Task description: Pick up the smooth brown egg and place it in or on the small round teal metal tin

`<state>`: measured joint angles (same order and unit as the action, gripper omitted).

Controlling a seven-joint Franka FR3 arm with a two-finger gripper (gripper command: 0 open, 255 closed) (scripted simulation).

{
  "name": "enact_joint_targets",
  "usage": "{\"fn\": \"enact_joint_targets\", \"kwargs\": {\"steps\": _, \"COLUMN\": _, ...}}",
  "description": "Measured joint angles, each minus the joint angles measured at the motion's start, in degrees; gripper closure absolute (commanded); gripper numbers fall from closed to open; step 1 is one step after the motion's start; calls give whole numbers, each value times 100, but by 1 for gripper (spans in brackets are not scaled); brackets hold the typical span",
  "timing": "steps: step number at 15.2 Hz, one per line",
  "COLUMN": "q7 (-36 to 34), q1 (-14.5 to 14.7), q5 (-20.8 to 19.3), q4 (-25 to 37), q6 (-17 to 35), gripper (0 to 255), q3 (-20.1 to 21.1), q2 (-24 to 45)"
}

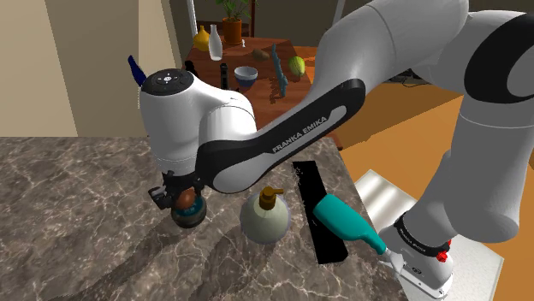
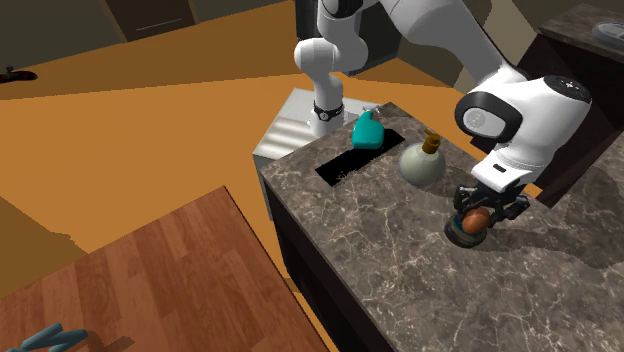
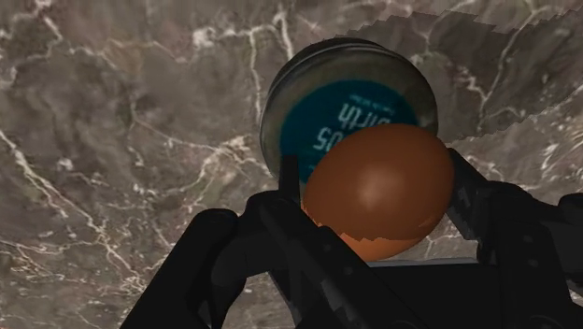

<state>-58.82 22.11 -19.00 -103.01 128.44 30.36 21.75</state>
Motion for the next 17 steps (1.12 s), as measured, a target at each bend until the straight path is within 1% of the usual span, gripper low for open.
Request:
{"fn": "enact_joint_targets", "kwargs": {"steps": 1, "q7": 0, "q1": 0, "q5": 0, "q4": 0, "q6": 1, "gripper": 255, "q3": 0, "q2": 0}}
{"fn": "enact_joint_targets", "kwargs": {"steps": 2, "q7": 0, "q1": 0, "q5": 0, "q4": -1, "q6": 1, "gripper": 0, "q3": 0, "q2": 0}}
{"fn": "enact_joint_targets", "kwargs": {"steps": 8, "q7": -1, "q1": 0, "q5": -1, "q4": -1, "q6": 2, "gripper": 0, "q3": 0, "q2": 0}}
{"fn": "enact_joint_targets", "kwargs": {"steps": 13, "q7": 169, "q1": -85, "q5": 271, "q4": 164, "q6": -470, "gripper": 0, "q3": 130, "q2": -373}}
{"fn": "enact_joint_targets", "kwargs": {"steps": 17, "q7": 187, "q1": -94, "q5": 302, "q4": 179, "q6": -525, "gripper": 0, "q3": 142, "q2": -413}}
